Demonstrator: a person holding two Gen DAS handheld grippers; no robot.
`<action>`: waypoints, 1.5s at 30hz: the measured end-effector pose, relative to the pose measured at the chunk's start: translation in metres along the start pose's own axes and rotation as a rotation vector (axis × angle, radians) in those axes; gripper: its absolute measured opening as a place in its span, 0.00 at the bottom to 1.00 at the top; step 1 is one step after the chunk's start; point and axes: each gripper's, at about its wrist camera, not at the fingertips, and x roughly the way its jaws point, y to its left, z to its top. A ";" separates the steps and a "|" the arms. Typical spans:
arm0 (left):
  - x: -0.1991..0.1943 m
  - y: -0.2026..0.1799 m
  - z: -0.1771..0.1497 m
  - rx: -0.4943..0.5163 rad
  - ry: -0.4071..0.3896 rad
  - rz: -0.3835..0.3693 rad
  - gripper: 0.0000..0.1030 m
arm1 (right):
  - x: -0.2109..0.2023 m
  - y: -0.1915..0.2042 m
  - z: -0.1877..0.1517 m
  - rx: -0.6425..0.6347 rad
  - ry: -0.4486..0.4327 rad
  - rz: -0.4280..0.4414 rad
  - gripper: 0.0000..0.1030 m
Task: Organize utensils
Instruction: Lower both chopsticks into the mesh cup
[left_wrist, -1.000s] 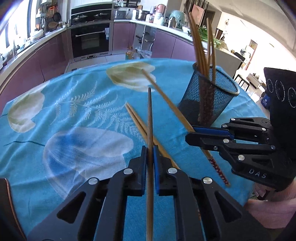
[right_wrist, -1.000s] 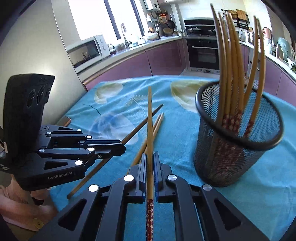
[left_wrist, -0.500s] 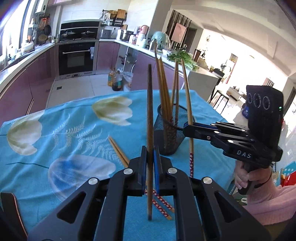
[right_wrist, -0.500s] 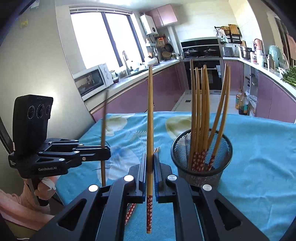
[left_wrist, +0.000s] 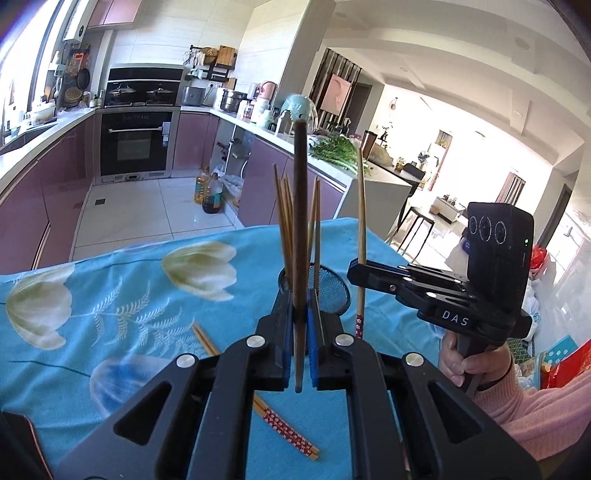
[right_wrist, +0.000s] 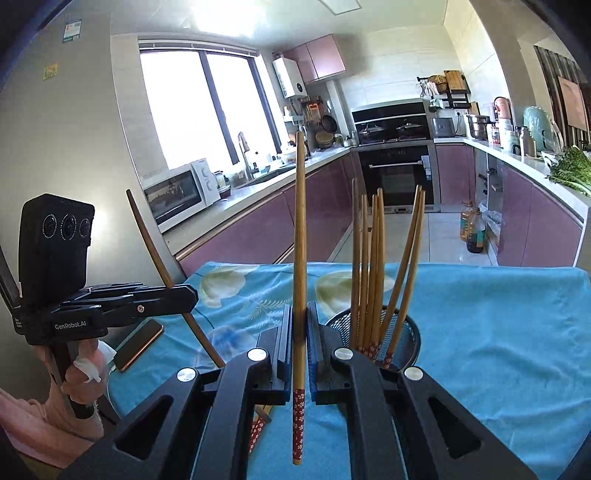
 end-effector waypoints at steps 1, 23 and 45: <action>0.000 -0.001 0.003 0.003 -0.007 -0.004 0.07 | -0.001 0.000 0.001 0.000 -0.005 -0.003 0.06; 0.003 -0.033 0.064 0.073 -0.110 -0.043 0.07 | -0.005 -0.016 0.034 -0.014 -0.113 -0.049 0.06; 0.068 -0.046 0.054 0.087 0.017 0.006 0.07 | 0.033 -0.024 0.021 0.002 -0.052 -0.117 0.06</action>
